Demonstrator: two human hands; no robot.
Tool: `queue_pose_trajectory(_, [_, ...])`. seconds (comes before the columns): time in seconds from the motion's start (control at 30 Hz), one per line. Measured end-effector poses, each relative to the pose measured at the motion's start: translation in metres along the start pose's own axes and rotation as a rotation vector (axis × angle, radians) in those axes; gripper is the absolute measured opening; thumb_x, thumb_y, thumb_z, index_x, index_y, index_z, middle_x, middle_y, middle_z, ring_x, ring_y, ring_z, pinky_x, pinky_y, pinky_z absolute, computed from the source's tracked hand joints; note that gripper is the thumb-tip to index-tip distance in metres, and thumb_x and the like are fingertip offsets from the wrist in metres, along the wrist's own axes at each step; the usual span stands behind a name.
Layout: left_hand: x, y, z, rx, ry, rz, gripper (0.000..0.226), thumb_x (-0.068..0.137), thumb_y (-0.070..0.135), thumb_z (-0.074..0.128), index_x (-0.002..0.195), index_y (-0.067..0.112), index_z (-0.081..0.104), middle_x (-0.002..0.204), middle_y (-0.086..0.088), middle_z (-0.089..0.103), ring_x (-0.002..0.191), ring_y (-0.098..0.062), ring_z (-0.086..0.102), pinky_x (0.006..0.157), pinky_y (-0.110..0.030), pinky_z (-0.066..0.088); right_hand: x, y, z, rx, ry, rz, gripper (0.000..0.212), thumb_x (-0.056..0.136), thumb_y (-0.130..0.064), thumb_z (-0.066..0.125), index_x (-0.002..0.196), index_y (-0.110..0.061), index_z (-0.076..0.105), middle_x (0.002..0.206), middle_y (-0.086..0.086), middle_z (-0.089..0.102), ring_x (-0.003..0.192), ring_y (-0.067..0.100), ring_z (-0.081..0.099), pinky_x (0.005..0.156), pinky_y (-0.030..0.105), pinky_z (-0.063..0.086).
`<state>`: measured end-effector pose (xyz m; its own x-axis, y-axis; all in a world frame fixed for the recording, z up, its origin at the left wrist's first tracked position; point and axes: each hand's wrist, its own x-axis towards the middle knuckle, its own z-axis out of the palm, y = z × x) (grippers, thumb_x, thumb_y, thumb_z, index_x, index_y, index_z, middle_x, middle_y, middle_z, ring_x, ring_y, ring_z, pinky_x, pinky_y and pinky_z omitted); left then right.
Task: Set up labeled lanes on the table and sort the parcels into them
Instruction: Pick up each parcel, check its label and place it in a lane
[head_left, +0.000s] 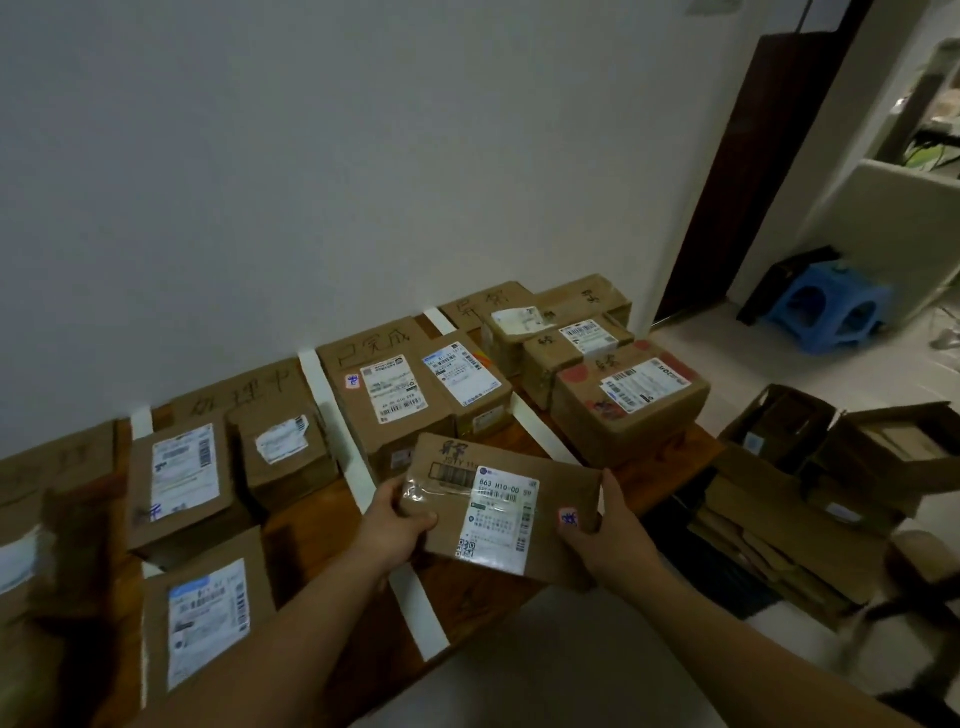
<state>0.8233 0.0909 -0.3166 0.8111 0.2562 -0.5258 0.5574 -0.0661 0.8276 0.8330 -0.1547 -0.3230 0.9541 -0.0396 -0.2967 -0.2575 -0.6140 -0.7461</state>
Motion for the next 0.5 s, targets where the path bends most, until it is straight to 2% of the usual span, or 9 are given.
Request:
queue_pose_trajectory(0.07, [0.002, 0.004, 0.004, -0.001, 0.025, -0.007, 0.06, 0.085, 0.003, 0.063, 0.136, 0.021, 0.037, 0.13, -0.009, 0.053, 0.113, -0.031, 0.056, 0.095, -0.049, 0.05, 0.013, 0.001, -0.007, -0.042, -0.025, -0.027, 0.093, 0.086, -0.043, 0.064, 0.152, -0.029, -0.001, 0.149, 0.004, 0.037, 0.132, 0.029, 0.042, 0.104, 0.048, 0.042])
queue_pose_trajectory(0.17, [-0.002, 0.01, 0.011, -0.028, 0.083, -0.023, 0.063, 0.084, 0.0, 0.065, 0.137, 0.017, 0.035, 0.121, -0.007, 0.053, 0.111, -0.033, 0.056, 0.089, -0.046, 0.052, 0.031, 0.0, -0.02, -0.158, -0.123, -0.134, 0.094, 0.087, -0.041, 0.064, 0.151, -0.021, -0.001, 0.147, 0.005, 0.038, 0.131, 0.024, 0.043, 0.103, 0.037, 0.038])
queue_pose_trajectory(0.33, [-0.023, 0.011, 0.037, -0.132, 0.225, -0.05, 0.06, 0.085, 0.004, 0.065, 0.134, 0.021, 0.037, 0.123, -0.01, 0.056, 0.102, -0.031, 0.061, 0.066, -0.037, 0.055, 0.055, 0.011, -0.045, -0.053, -0.227, -0.211, 0.078, 0.086, -0.027, 0.068, 0.148, -0.026, 0.019, 0.138, 0.003, 0.05, 0.12, 0.019, 0.053, 0.099, 0.033, 0.045])
queue_pose_trajectory(0.43, [-0.039, 0.007, 0.063, -0.17, 0.289, -0.056, 0.053, 0.086, 0.007, 0.063, 0.13, 0.022, 0.038, 0.12, -0.008, 0.056, 0.1, -0.028, 0.06, 0.063, -0.034, 0.053, 0.059, 0.025, -0.062, -0.083, -0.268, -0.231, 0.08, 0.086, -0.034, 0.067, 0.149, -0.029, 0.018, 0.136, 0.001, 0.051, 0.118, 0.019, 0.054, 0.097, 0.035, 0.046])
queue_pose_trajectory(0.5, [-0.049, 0.004, 0.082, -0.17, 0.295, -0.056, 0.052, 0.086, 0.009, 0.064, 0.129, 0.024, 0.037, 0.116, -0.005, 0.056, 0.096, -0.025, 0.059, 0.063, -0.032, 0.05, 0.057, 0.036, -0.075, -0.12, -0.261, -0.229, 0.081, 0.085, -0.045, 0.063, 0.149, -0.033, 0.014, 0.136, 0.0, 0.049, 0.12, 0.02, 0.053, 0.095, 0.037, 0.045])
